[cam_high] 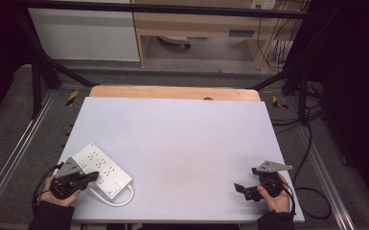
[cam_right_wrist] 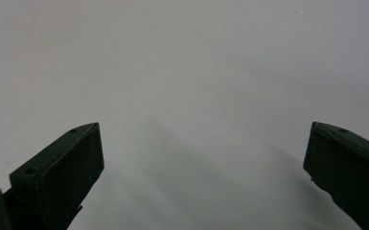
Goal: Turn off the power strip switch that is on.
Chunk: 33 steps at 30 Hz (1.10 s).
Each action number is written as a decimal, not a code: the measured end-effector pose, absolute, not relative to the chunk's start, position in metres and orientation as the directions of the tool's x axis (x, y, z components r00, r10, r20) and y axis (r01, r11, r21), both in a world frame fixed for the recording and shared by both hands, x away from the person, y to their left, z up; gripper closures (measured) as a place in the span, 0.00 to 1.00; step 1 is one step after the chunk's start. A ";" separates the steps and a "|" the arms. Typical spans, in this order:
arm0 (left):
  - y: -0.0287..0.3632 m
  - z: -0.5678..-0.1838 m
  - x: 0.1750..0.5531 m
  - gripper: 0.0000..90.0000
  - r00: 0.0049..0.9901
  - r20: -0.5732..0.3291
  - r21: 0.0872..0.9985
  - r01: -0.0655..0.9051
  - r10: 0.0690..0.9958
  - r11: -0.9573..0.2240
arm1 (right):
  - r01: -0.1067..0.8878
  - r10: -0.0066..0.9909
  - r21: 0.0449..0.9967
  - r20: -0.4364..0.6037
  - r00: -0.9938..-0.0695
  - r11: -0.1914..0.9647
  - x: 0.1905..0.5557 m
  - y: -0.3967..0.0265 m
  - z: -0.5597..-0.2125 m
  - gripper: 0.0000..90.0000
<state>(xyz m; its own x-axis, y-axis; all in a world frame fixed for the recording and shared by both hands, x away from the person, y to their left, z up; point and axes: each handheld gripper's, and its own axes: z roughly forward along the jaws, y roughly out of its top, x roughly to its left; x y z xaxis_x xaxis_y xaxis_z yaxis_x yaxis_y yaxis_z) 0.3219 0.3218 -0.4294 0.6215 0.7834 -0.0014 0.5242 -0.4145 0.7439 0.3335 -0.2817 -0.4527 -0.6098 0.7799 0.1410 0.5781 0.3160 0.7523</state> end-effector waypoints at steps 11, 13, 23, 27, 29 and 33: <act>0.319 -0.429 0.323 1.00 0.626 -0.006 0.752 0.517 0.780 -0.409 | 0.582 0.780 0.748 0.142 -0.610 0.319 0.334 -0.281 -0.453 0.01; 0.319 -0.428 0.323 1.00 0.625 -0.014 0.758 0.516 0.780 -0.399 | 0.583 0.779 0.749 0.145 -0.610 0.316 0.333 -0.281 -0.453 0.01; 0.312 -0.423 0.325 0.82 0.648 -0.016 0.768 0.496 0.762 -0.406 | 0.579 0.781 0.753 0.142 -0.608 0.314 0.333 -0.282 -0.453 0.01; 0.310 -0.421 0.326 0.62 0.649 -0.013 0.772 0.490 0.761 -0.405 | 0.579 0.781 0.753 0.144 -0.608 0.313 0.333 -0.282 -0.452 0.01; 0.308 -0.420 0.327 0.52 0.650 -0.014 0.770 0.492 0.760 -0.406 | 0.579 0.781 0.753 0.143 -0.608 0.313 0.333 -0.282 -0.452 0.01; 0.306 -0.420 0.330 0.30 0.651 -0.025 0.764 0.502 0.759 -0.406 | 0.577 0.780 0.754 0.142 -0.609 0.314 0.333 -0.282 -0.452 0.01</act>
